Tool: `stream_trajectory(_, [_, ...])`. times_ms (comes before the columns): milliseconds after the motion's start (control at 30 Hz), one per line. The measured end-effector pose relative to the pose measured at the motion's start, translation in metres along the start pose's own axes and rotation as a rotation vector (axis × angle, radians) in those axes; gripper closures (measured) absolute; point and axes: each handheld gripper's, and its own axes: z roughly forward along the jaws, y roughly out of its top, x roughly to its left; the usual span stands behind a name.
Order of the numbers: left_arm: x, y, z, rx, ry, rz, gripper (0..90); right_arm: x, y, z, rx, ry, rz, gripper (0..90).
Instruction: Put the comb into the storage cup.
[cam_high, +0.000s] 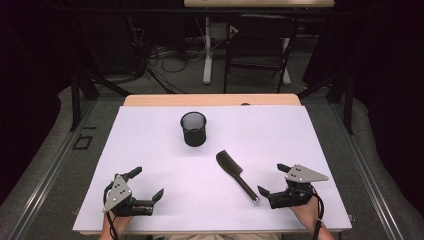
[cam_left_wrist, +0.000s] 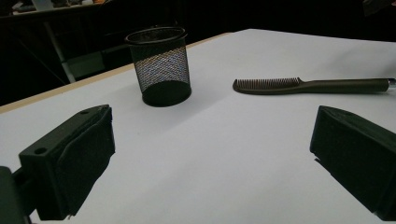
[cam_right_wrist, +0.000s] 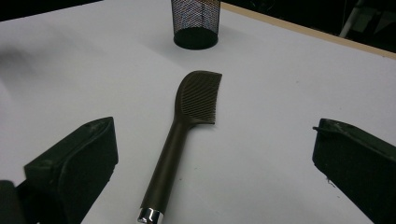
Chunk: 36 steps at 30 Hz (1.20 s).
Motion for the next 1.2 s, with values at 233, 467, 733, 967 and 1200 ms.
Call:
stream_trajectory(233, [0.0,0.0,0.001,0.005,-0.001,0.001,0.1,0.0,0.008,0.009,0.049,0.013,0.015,0.0])
stream_trajectory(467, [-0.001,0.0,0.0,0.002,0.007,0.0,0.1,0.007,0.019,0.021,0.087,0.041,0.012,0.0])
stream_trajectory(733, [-0.001,0.0,0.0,0.004,0.006,0.006,0.1,0.014,0.029,0.037,0.146,0.066,0.007,0.0])
stream_trajectory(967, [0.001,0.0,0.001,0.007,0.001,-0.002,0.1,0.017,0.033,0.048,0.199,0.084,0.021,0.0])
stream_trajectory(1200, [0.0,0.0,0.001,0.01,0.0,0.002,0.1,0.019,0.035,0.057,0.254,0.093,0.021,0.0])
